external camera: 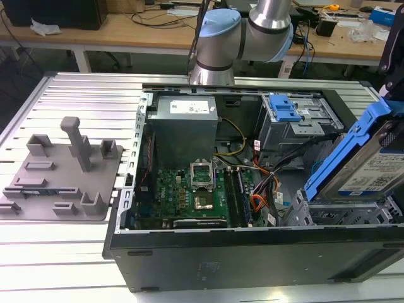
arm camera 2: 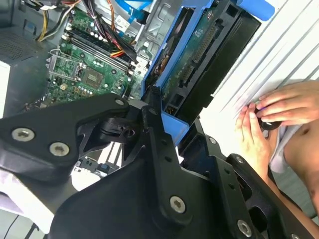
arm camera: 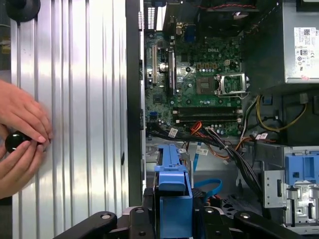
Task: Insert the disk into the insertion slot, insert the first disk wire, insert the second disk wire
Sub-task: 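Insert the disk into the insertion slot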
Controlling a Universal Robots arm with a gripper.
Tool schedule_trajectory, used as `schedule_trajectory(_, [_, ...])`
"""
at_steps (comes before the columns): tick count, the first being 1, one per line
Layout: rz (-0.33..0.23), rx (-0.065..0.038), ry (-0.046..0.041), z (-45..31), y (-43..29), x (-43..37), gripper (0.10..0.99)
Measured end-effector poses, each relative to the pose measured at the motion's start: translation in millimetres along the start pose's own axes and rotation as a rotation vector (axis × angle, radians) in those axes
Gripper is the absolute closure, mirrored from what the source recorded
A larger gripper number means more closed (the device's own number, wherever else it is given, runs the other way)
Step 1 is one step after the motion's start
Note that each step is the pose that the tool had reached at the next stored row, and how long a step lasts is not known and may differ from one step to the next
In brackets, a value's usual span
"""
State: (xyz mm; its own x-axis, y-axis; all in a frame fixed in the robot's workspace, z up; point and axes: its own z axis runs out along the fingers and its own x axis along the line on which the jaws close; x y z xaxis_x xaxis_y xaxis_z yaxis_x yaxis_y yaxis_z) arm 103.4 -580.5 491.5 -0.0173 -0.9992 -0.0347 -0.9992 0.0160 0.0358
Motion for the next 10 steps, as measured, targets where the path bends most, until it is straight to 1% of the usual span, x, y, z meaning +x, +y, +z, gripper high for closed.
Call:
schedule_trajectory(1, [0.0, 0.001, -0.0061, 0.0, 0.0, 0.3, 0.718])
schedule_trajectory(7, [0.0, 0.001, -0.0092, 0.0, 0.2, 0.3, 0.718])
schedule_trajectory(8, [0.0, 0.005, -0.0092, 0.0, 0.5, 0.4, 0.718])
schedule_trajectory(9, [-0.001, 0.016, -0.0094, 0.0, 0.9, 0.4, 0.718])
schedule_trajectory(10, [-0.001, 0.023, -0.0094, 0.0, 1.1, 0.3, 0.718])
